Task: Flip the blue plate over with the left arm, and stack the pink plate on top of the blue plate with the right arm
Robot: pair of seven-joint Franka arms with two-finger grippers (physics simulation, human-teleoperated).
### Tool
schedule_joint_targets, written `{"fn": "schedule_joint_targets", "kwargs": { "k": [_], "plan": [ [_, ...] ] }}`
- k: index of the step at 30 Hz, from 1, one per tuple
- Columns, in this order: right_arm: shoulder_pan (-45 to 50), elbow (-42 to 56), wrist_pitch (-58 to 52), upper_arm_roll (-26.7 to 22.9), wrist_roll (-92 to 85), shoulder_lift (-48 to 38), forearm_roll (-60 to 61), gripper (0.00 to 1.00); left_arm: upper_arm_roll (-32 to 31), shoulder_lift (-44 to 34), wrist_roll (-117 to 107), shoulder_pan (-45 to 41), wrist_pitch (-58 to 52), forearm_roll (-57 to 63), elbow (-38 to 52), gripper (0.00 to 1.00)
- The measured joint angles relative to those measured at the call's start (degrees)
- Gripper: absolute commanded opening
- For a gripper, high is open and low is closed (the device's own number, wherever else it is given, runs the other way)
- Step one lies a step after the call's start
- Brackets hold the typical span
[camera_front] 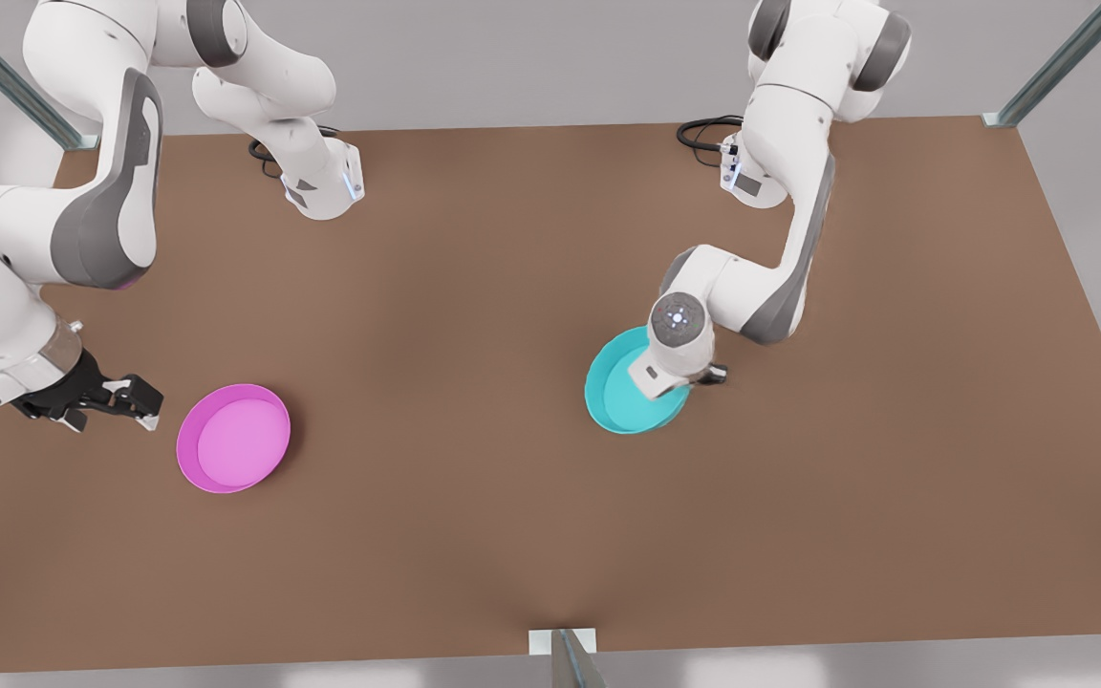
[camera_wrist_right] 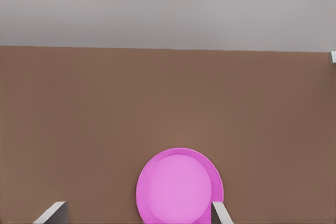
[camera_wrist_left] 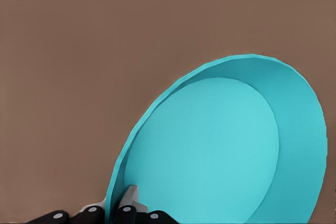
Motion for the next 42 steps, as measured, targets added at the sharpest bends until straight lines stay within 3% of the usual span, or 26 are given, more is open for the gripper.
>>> {"fn": "schedule_joint_targets", "kwargs": {
  "k": [2, 9, 12, 22, 28, 34, 35, 37, 38, 42],
  "plan": [
    [0.1, 0.3, -1.4, 0.0, 0.3, 0.1, 0.0, 1.0, 0.0, 2.3, -3.5, -3.2, -5.6, 4.6, 4.3, 0.21],
    [0.3, 0.4, -6.7, 0.2, 1.1, -4.3, 0.1, 1.0, 0.0, 3.0, -13.3, -14.4, -21.2, 20.8, 7.3, 0.21],
    [0.1, 0.5, -7.8, 0.0, 2.2, -4.6, 0.4, 1.0, 0.0, 8.7, -16.8, -18.8, -27.8, 27.5, 13.8, 0.21],
    [0.5, 0.4, -12.8, 0.3, 2.4, -5.0, 1.2, 1.0, 0.0, 19.8, -25.2, -27.7, -41.4, 45.7, 17.2, 0.21],
    [-0.4, 0.0, -14.6, 0.1, 2.5, -6.4, 1.2, 1.0, -0.1, 29.0, -24.9, -28.5, -41.3, 49.4, 25.6, 0.21],
    [0.2, 0.4, -14.0, 0.1, 2.5, -5.1, 1.3, 1.0, -0.6, 31.5, -25.1, -29.5, -40.4, 50.2, 27.3, 0.21],
    [0.3, 0.4, -13.9, 0.1, 2.5, -5.0, 1.4, 1.0, -0.6, 31.7, -25.2, -29.9, -40.4, 50.3, 27.3, 0.25],
    [0.4, 0.1, -14.7, 0.3, 2.3, -5.0, 1.3, 1.0, -0.6, 32.4, -25.2, -30.1, -40.5, 49.9, 28.5, 0.55],
    [0.9, 0.0, -14.8, 0.4, 2.2, -4.7, 1.3, 1.0, -0.6, 32.5, -25.2, -30.1, -40.4, 49.4, 28.5, 1.0],
    [2.4, -0.5, -14.6, 0.7, 0.4, -1.4, 1.2, 1.0, -1.1, 34.0, -24.9, -30.2, -40.3, 48.4, 32.2, 1.0]
  ]
}}
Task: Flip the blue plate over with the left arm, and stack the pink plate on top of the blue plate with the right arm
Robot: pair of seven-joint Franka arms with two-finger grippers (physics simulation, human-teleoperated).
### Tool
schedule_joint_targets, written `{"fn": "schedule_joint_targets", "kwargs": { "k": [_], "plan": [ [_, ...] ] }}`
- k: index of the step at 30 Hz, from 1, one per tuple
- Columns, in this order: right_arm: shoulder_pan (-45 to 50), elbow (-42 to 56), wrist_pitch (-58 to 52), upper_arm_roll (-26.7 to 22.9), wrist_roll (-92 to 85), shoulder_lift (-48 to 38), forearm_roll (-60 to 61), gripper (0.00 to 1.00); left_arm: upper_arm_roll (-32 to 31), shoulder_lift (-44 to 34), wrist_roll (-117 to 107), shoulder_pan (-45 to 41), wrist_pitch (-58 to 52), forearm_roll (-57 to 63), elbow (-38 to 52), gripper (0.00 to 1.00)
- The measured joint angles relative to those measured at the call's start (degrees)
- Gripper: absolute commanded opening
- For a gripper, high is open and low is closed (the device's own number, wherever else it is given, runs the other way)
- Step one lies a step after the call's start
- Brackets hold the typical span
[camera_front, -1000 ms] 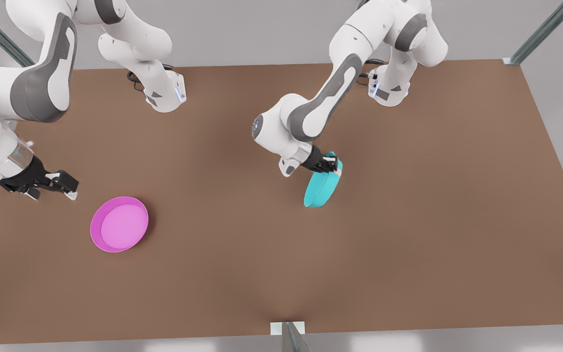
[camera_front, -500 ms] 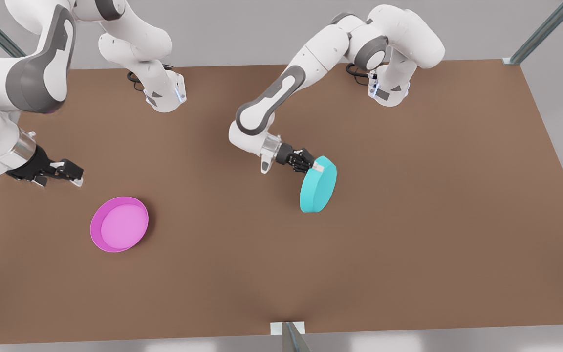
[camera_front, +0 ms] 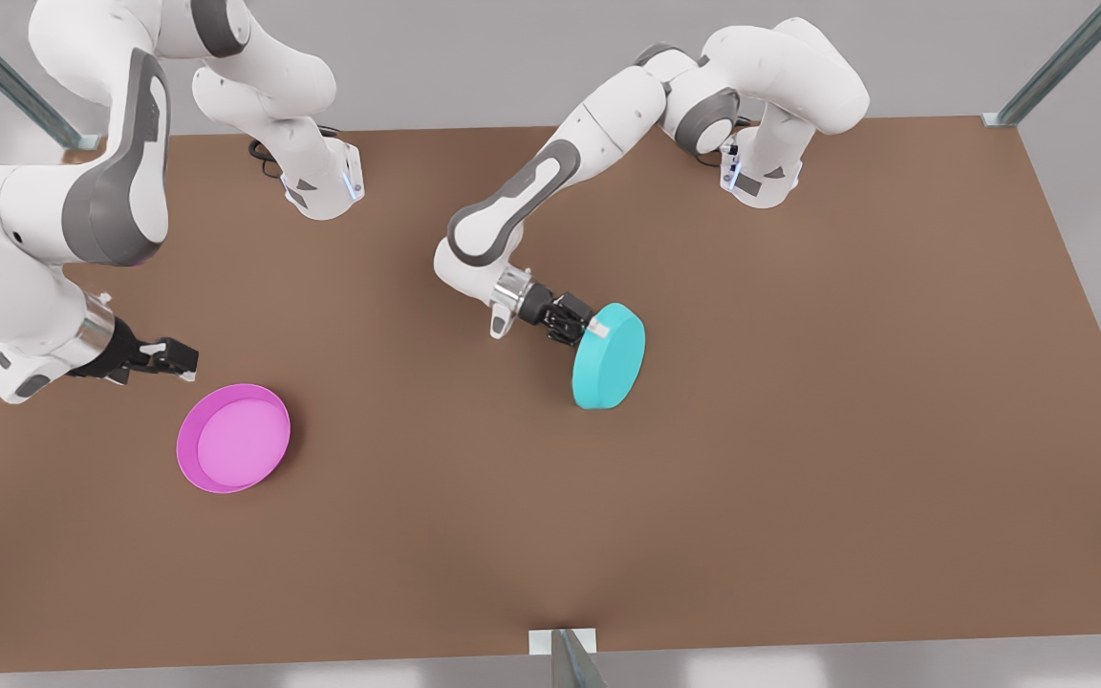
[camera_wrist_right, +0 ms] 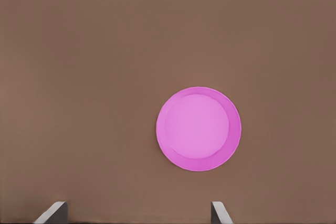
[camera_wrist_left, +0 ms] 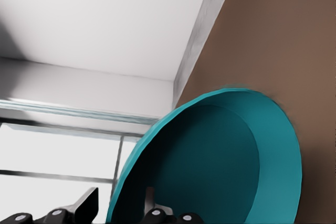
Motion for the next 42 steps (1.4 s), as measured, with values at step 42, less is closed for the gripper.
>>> {"fn": "schedule_joint_targets", "kwargs": {
  "k": [42],
  "plan": [
    [-15.7, -17.3, 32.7, -8.2, -48.3, 29.2, 30.4, 0.68, -13.8, -45.1, 34.0, 61.3, 12.7, -50.4, -13.8, 1.0]
  ]
}}
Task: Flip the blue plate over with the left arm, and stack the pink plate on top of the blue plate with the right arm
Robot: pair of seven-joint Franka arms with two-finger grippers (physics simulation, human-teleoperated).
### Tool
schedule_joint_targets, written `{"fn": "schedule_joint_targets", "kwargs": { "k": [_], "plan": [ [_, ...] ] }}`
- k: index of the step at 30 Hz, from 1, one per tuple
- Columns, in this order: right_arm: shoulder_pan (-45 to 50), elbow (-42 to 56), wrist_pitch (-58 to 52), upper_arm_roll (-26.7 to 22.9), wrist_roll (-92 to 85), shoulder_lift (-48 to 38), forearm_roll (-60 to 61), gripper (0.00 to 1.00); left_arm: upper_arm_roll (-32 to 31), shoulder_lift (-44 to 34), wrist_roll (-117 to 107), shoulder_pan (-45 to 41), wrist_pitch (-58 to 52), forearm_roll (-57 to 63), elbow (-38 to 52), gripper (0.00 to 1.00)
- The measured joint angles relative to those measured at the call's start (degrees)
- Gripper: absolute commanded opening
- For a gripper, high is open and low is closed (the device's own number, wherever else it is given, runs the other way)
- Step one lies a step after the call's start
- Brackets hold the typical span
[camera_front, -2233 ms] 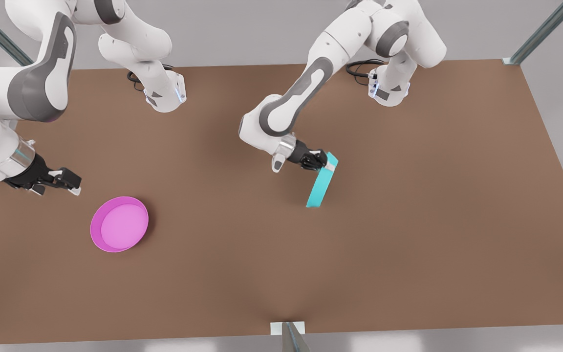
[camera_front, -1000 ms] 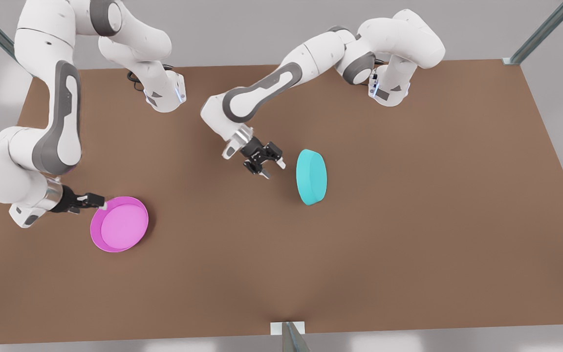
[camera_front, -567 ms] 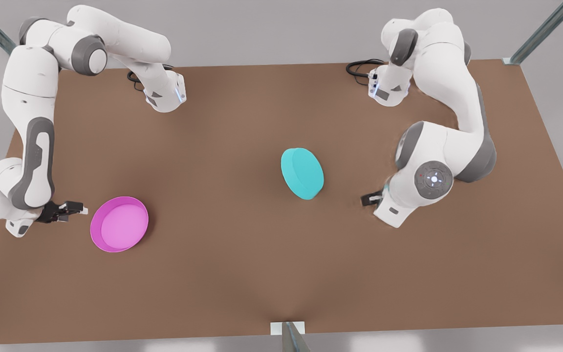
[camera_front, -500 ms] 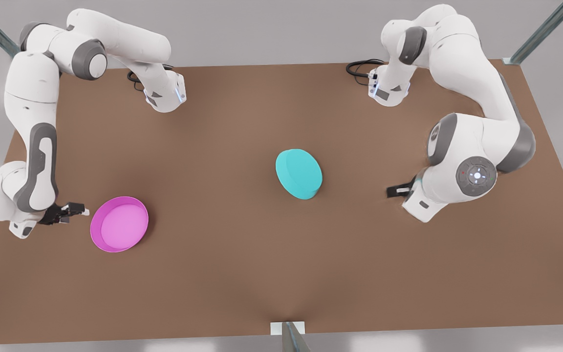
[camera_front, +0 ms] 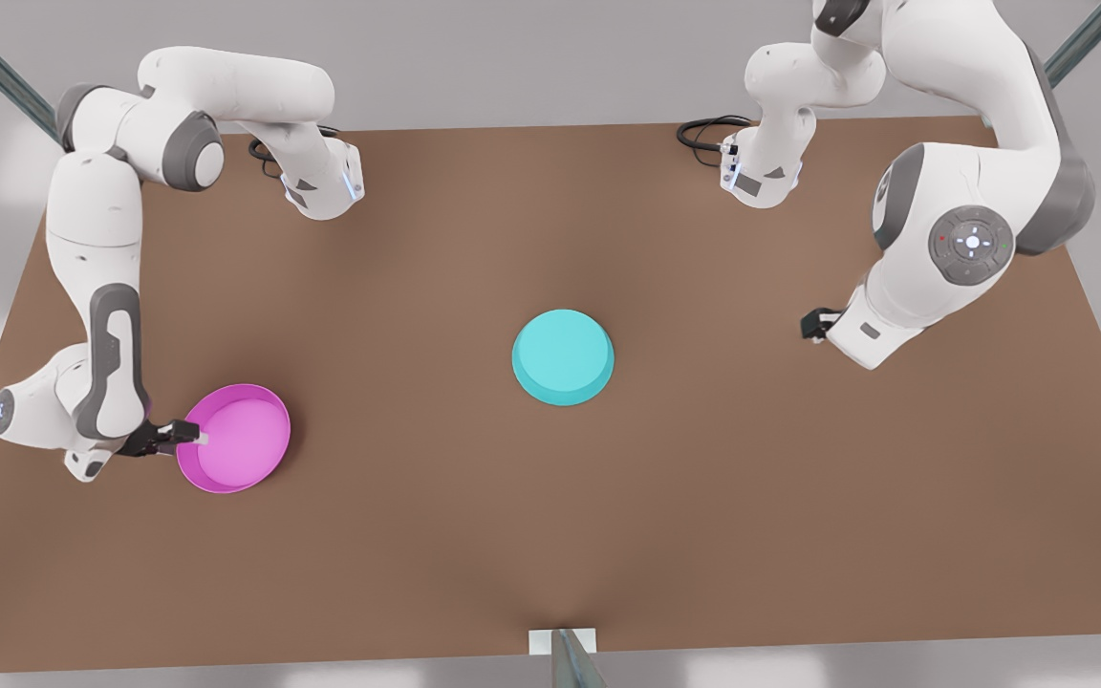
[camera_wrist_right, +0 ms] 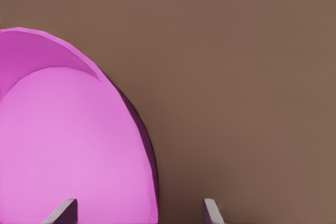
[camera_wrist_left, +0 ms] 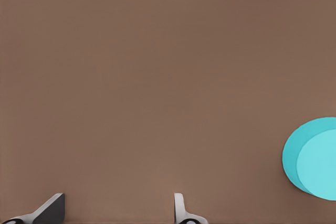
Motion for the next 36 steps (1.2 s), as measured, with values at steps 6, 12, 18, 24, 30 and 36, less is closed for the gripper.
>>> {"fn": "schedule_joint_targets", "kwargs": {
  "k": [6, 12, 18, 24, 30, 36],
  "plan": [
    [0.5, 0.3, 0.3, 0.0, -0.2, 0.6, -0.1, 0.6, 0.0, 0.1, -0.2, -0.1, 0.0, 0.8, -0.2, 1.0],
    [0.5, 0.2, 0.3, 0.0, -0.6, 0.6, -0.1, 0.48, 0.0, 0.1, -0.3, -0.4, 0.0, 1.0, -0.4, 1.0],
    [0.5, 0.3, 0.3, 0.0, -0.2, 0.6, -0.1, 0.42, 0.0, 0.1, -0.3, -0.5, 0.0, 1.1, -0.4, 1.0],
    [0.5, 0.3, 0.6, 0.0, -0.1, 1.1, -0.2, 0.41, 0.0, 0.1, -0.3, -0.6, 0.0, 1.1, -0.4, 1.0],
    [0.8, 0.3, 0.6, 0.0, -0.3, 1.1, -0.2, 0.21, 0.0, 0.1, -0.3, -0.6, 0.0, 1.2, -0.4, 1.0],
    [0.8, 0.4, 0.4, -0.1, -0.9, 1.0, 0.3, 0.21, 0.0, 0.2, -0.3, -0.7, 0.1, 1.4, -0.4, 1.0]
  ]
}}
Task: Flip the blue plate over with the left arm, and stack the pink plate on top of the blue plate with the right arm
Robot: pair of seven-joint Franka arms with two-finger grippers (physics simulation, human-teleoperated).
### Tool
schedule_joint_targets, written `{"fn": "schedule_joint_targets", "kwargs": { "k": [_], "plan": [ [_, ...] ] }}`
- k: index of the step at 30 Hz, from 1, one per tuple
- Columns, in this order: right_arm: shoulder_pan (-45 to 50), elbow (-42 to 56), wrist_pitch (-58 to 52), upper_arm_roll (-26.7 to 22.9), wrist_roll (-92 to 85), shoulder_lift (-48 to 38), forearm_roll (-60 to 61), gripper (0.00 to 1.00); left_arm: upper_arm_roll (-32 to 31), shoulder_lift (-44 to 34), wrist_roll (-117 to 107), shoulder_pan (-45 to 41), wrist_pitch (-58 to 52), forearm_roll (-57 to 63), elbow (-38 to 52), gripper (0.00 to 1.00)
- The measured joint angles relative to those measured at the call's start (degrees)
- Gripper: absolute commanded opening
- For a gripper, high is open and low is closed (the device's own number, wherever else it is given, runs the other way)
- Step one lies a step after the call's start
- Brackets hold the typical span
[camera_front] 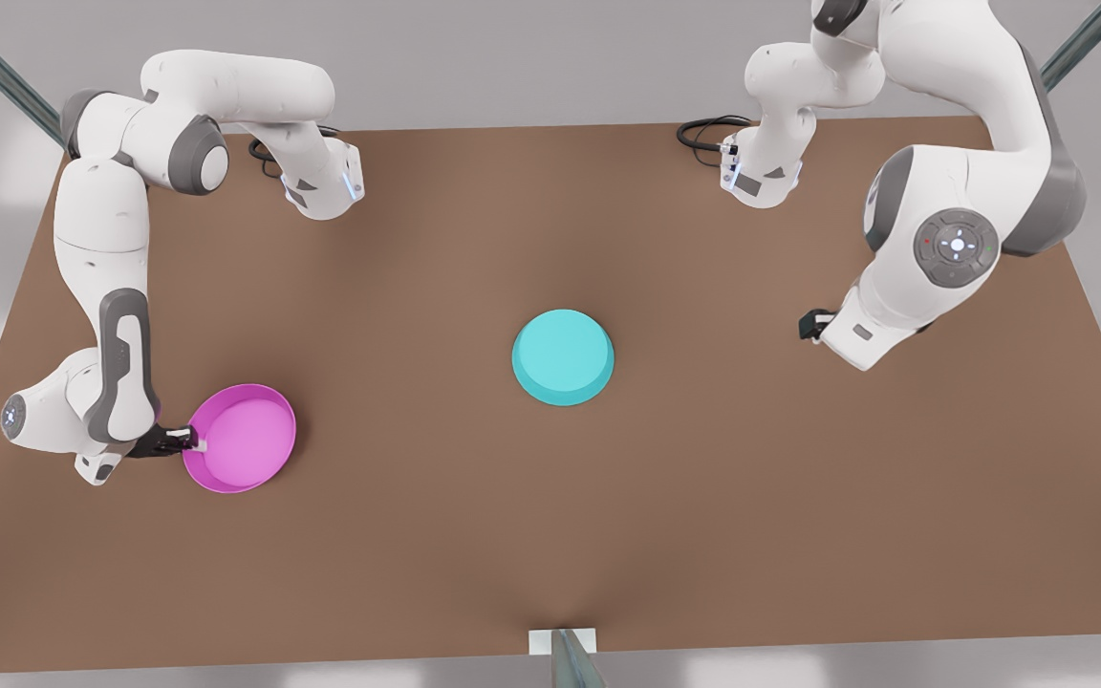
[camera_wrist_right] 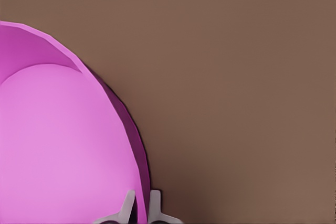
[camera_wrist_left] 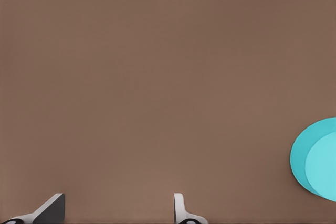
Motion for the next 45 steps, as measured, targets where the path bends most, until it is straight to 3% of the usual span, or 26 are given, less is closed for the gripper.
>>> {"fn": "schedule_joint_targets", "kwargs": {
  "k": [13, 18, 22, 28, 37, 39, 45],
  "plan": [
    [1.8, 0.5, -4.4, 0.5, 4.0, -1.7, 0.1, 0.21, -0.2, -0.1, -0.3, -1.0, -0.1, 0.8, 0.1, 1.0],
    [2.5, 0.4, -6.7, 4.4, 8.6, -4.4, 0.0, 0.21, -0.2, -0.1, -0.5, -1.7, -0.1, 1.3, 0.1, 1.0],
    [8.3, 0.2, -6.2, 5.1, 9.7, -6.1, 0.0, 0.21, -0.2, 0.3, -0.6, -2.2, 0.5, 1.9, 0.1, 1.0],
    [16.0, 0.0, -1.9, 11.0, 15.9, -6.9, -0.2, 0.21, 1.4, 0.8, -0.1, -1.9, 0.8, 3.1, 0.3, 1.0],
    [31.0, -14.0, 9.4, 12.3, 25.2, -16.1, 0.0, 0.21, 4.8, 1.4, 0.3, -1.3, 1.1, 2.6, 0.3, 1.0],
    [31.4, -16.5, 11.1, 15.0, 27.3, -17.8, 0.0, 0.21, 4.9, 1.6, 0.3, -1.2, 1.1, 2.6, 0.3, 1.0],
    [41.0, -18.7, 18.4, 17.0, 37.1, -17.9, 0.1, 0.21, 5.7, 1.9, 0.3, -1.2, 1.3, 2.7, 0.4, 1.0]
  ]
}}
